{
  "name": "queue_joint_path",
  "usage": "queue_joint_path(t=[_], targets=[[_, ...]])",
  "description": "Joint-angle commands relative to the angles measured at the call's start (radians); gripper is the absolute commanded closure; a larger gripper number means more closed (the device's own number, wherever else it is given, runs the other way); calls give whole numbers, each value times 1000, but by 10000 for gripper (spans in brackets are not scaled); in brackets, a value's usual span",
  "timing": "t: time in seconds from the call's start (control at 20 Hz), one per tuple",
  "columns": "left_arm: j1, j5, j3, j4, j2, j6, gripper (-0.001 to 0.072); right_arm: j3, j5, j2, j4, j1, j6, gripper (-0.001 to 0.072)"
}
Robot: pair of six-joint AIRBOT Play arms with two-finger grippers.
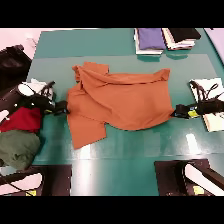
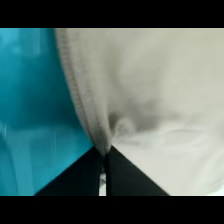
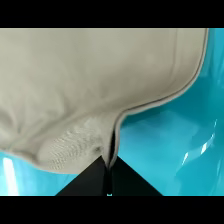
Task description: Fold the shirts.
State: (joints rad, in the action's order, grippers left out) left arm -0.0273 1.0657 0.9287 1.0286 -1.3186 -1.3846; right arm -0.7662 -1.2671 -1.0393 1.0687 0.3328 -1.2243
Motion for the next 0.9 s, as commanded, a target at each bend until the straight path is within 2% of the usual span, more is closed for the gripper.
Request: queue_joint_path(t=[0.0,0.15,0.4,0.65,0.85], targets=[[-3,2,105,-14,135,4,683,-136,-52,2,-5,-1,-2,696],[-3,-1,301,-2,320,2,682,-388,-124,19,-5,-1,-12,696],[-2,-68,721,76,553,-33,682,-862,-29,145,7,2,-26,696],[-2,-85,1043,97,613,-65,683,-1180,-32,195,106,2,-91,696],[-3,-87,1112,116,607,-95,684,-1331,-164,146,189,2,-123,697]])
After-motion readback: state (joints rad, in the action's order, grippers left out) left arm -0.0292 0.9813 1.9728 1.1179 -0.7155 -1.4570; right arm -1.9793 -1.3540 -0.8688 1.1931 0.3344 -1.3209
